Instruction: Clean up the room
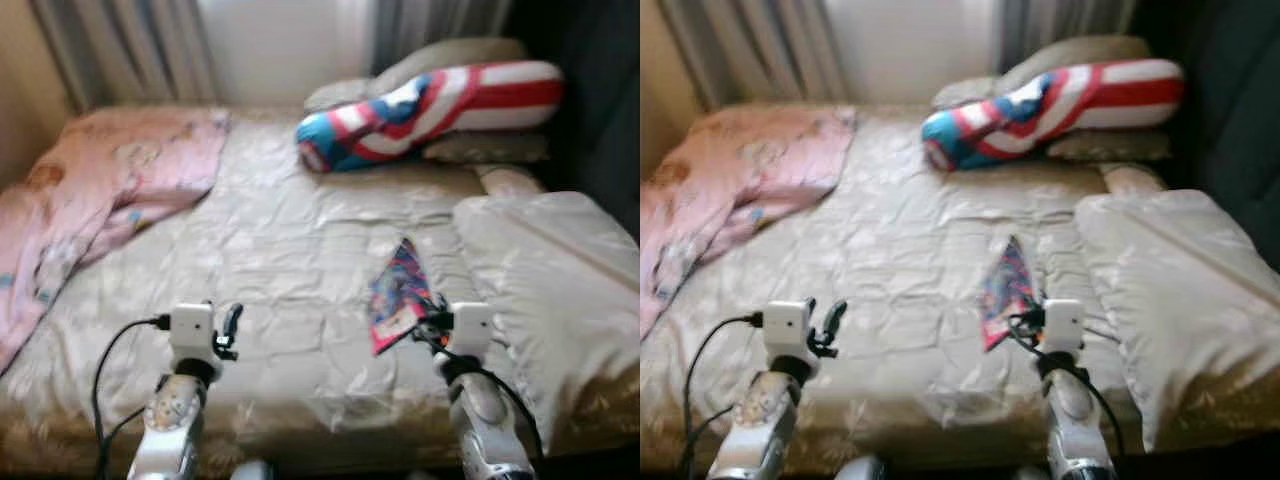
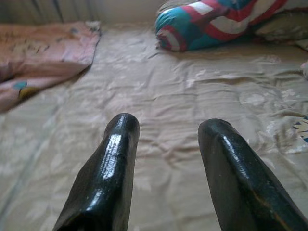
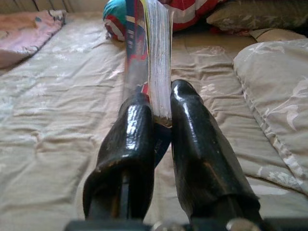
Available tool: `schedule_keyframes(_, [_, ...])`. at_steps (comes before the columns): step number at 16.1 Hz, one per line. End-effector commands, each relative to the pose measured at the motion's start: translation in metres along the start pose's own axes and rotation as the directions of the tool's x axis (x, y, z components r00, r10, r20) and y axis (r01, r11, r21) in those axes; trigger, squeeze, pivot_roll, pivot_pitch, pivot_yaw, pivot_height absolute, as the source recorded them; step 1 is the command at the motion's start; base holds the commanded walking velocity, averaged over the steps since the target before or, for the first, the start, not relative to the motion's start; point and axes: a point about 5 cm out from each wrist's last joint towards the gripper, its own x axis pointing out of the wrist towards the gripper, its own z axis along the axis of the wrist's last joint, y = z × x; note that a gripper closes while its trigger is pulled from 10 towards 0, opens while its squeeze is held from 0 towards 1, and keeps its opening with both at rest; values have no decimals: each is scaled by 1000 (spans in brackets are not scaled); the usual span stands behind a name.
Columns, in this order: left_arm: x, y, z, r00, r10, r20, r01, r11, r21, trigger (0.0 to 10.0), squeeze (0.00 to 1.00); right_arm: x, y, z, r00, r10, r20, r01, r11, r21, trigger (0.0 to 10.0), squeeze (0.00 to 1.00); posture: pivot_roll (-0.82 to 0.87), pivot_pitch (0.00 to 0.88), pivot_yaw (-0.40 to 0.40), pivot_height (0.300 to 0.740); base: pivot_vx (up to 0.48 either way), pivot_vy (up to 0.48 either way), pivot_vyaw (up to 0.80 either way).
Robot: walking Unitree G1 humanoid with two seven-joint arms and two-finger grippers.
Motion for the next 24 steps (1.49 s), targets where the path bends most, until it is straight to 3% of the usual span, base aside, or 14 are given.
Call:
schedule_keyframes(1, [2,-6,1,1000,-15,0,15,1000,-3,10000,0,5,-5,17,997,-10,78,11,1000,-10,10000,0,-54,24,17,641,322,0,0])
schedule_keyframes(8, [3,-7,1,1000,-20,2,20,1000,-1,10000,0,7,-4,18,997,-4,81,3,1000,10,10000,0,-53,28,19,641,326,0,0])
schedule_keyframes(11, [4,-7,4,1000,-21,15,21,1000,-7,10000,0,19,9,26,994,62,85,-75,983,167,10000,0,-43,40,23,641,106,0,0])
schedule_keyframes(15, [1,-2,7,1000,-15,24,15,1000,2,10000,0,29,19,20,989,149,22,-151,972,183,10000,0,-10,64,35,641,0,0,0])
schedule_keyframes(17, [-4,2,7,1000,-15,19,14,1000,14,10000,0,36,22,21,986,167,18,-165,940,298,10000,0,7,74,44,641,0,0,0])
schedule_keyframes(18, [-7,4,7,1000,-18,14,18,1000,21,10000,0,39,20,20,990,142,10,-136,925,355,10000,0,18,82,49,641,0,0,0])
schedule_keyframes(19, [-10,6,7,1000,-20,12,19,999,30,10000,0,42,18,18,993,118,0,-105,883,457,10000,0,34,90,55,641,0,0,0])
schedule_keyframes(24, [-25,16,11,1000,-25,-2,25,997,75,10000,0,33,16,-11,987,89,-137,-4,850,527,10000,0,102,128,99,641,0,0,0])
